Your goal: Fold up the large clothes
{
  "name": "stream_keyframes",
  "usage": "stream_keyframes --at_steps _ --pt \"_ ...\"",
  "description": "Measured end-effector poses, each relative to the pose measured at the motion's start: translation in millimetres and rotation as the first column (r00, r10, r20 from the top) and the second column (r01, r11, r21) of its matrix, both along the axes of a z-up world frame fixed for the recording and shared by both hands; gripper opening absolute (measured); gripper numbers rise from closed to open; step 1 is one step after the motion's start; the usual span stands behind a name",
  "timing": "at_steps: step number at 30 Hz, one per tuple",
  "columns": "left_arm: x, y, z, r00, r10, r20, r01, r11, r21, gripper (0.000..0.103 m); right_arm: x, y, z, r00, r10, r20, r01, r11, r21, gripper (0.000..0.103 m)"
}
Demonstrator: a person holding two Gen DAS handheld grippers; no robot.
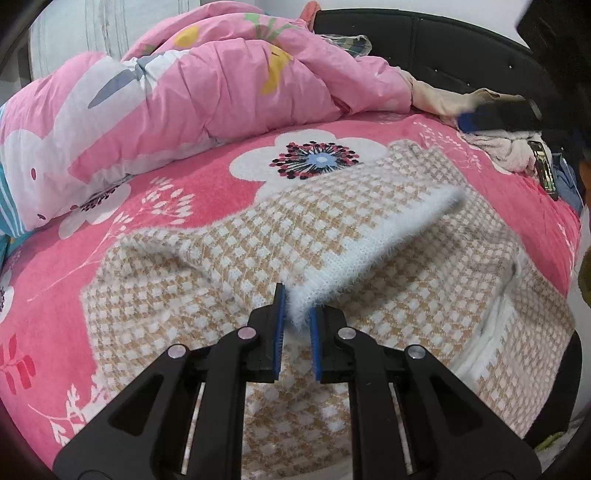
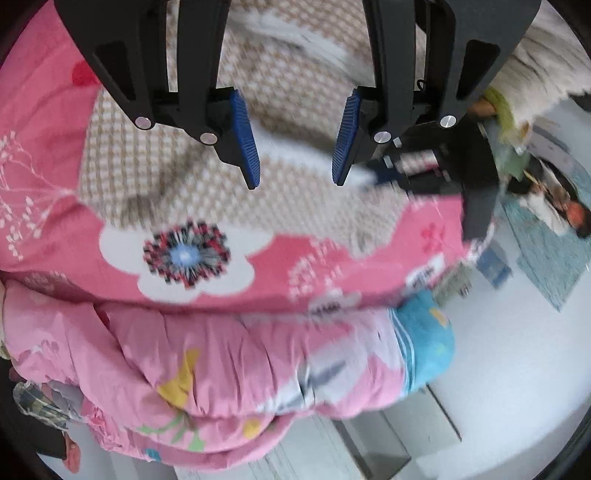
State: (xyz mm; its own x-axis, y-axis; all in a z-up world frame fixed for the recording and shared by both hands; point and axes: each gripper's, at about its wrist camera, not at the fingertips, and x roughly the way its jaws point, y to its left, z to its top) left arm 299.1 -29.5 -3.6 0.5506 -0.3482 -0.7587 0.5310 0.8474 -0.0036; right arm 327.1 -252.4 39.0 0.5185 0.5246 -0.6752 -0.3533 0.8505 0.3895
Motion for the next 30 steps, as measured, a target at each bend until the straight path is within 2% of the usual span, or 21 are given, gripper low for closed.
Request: stream_keyframes --at_steps 3,9,10,12,14,17,22,25,28,30 --pt "0 1 -1 1.000 0.003 -0.005 -0.003 1.000 -0.005 0.012 20 10 -6 1.000 -0.009 -0.013 0.009 1.000 0.021 0.040" --pt "-4 8 2 1.000 0.004 -0.022 -0.005 1.000 -0.019 0.016 45 28 -70 0.980 0.002 -0.201 0.009 0.998 0.057 0.039" --pt "-5 10 2 1.000 0.006 -0.029 -0.006 1.000 -0.020 0.018 44 29 -83 0.974 0.004 -0.229 0.008 0.999 0.053 0.039" --pt "-8 16 3 0.998 0.010 -0.055 -0.011 0.999 -0.031 0.029 38 28 -95 0.971 0.007 -0.240 0.006 0.999 0.053 0.039" --pt "-15 28 6 0.997 0.006 -0.081 -0.012 0.997 -0.079 0.036 34 24 -95 0.971 0.013 -0.239 0.003 0.998 0.066 0.039" --pt "-22 46 13 0.993 0.012 -0.115 -0.031 0.986 -0.166 0.041 28 21 -96 0.969 0.019 -0.245 -0.005 0.998 0.061 0.039" --pt "-20 74 25 0.986 0.060 -0.154 -0.109 0.937 -0.332 0.048 13 20 -99 0.970 0.024 -0.243 -0.016 0.999 0.035 0.039" --pt "-6 80 24 0.975 0.109 -0.194 -0.174 0.917 -0.358 0.050 5 14 -96 0.968 0.021 -0.251 -0.009 0.999 0.049 0.039" --pt "14 80 18 0.959 0.146 -0.243 -0.231 0.899 -0.372 0.050 -2 -3 -84 0.971 0.010 -0.241 0.021 0.992 0.124 0.040" --pt "28 79 13 0.947 0.152 -0.282 -0.259 0.881 -0.395 0.050 -3 -16 -76 0.973 -0.021 -0.228 0.058 0.986 0.155 0.045"
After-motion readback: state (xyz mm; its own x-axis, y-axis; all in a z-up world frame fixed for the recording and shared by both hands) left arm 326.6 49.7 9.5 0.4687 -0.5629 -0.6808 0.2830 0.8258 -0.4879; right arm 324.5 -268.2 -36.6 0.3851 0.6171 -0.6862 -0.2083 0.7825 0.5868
